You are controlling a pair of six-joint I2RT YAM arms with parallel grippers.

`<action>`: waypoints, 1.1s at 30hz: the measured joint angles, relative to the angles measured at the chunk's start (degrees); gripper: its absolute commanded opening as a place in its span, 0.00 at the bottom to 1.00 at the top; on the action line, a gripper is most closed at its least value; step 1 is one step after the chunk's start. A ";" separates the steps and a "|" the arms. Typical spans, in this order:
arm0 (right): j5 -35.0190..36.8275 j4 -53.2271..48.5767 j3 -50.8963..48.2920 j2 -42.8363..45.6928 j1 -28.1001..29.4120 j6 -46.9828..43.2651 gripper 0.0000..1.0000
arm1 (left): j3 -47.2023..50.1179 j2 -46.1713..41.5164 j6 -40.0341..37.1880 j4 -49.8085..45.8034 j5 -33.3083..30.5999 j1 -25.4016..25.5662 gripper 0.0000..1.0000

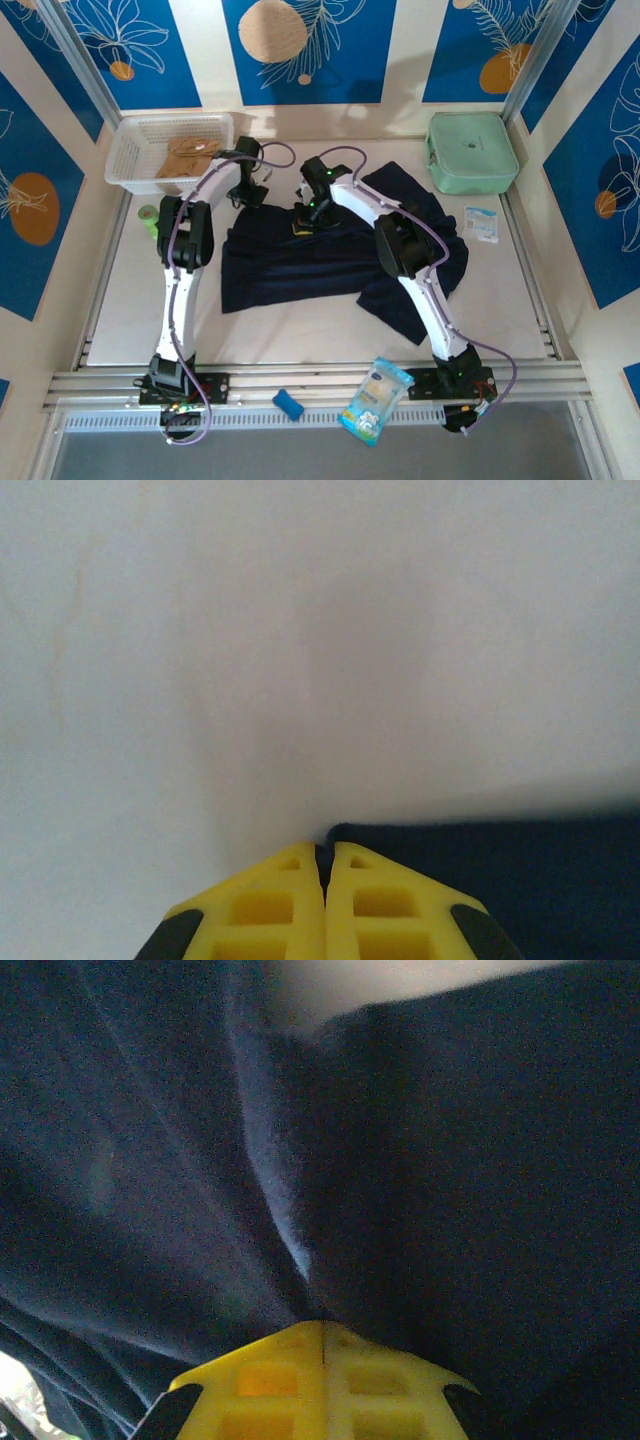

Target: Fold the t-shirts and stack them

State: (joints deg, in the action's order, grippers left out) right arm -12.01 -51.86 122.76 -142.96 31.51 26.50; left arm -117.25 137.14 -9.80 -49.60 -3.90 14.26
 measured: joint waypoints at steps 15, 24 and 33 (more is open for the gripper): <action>8.59 -7.34 5.40 5.88 -25.31 -5.88 0.28 | 17.79 -29.79 12.85 4.79 -8.00 2.93 0.00; 9.05 -13.31 24.39 -11.21 -30.73 -6.14 0.21 | 27.50 -32.85 19.12 7.02 -8.66 3.67 0.00; 9.27 -7.93 6.43 -2.23 -29.49 -5.46 0.13 | 32.46 -35.69 21.55 8.07 -9.49 3.93 0.00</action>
State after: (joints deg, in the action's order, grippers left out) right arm -2.74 -59.79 129.19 -145.18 2.02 21.04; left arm -84.79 101.45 11.75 -41.54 -13.39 18.20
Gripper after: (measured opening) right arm 0.130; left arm 0.055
